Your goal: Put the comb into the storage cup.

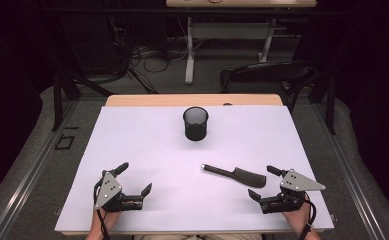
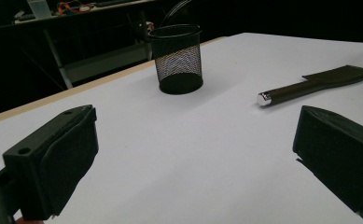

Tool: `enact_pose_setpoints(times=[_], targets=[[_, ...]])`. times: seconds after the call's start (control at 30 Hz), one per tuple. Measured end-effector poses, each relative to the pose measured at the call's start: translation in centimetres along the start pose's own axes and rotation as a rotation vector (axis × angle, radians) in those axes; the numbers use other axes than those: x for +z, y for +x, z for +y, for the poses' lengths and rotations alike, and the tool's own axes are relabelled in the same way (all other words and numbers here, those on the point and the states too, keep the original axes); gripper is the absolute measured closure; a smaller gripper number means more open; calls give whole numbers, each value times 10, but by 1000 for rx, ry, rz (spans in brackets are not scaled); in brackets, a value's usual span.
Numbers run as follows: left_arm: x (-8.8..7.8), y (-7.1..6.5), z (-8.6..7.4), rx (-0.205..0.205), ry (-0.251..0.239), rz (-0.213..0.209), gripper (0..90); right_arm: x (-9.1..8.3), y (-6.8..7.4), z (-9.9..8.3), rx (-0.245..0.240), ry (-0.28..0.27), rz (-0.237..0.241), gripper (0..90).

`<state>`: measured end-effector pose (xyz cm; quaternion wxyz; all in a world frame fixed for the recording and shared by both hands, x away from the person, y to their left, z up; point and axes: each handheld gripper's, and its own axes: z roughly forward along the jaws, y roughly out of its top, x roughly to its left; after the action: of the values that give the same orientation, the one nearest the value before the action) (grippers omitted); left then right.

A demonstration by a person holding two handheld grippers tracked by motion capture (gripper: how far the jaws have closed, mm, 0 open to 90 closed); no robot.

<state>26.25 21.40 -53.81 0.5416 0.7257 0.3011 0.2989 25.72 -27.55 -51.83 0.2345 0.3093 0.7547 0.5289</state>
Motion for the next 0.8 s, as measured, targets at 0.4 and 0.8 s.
enact_pose_setpoints(times=[0.4,0.8], targets=[[2,-1,0,6,11,5,2,18,2,14,-12,18,19,0],[3,-1,-1,3,17,0,2,43,3,27,-5,59,48,0]])
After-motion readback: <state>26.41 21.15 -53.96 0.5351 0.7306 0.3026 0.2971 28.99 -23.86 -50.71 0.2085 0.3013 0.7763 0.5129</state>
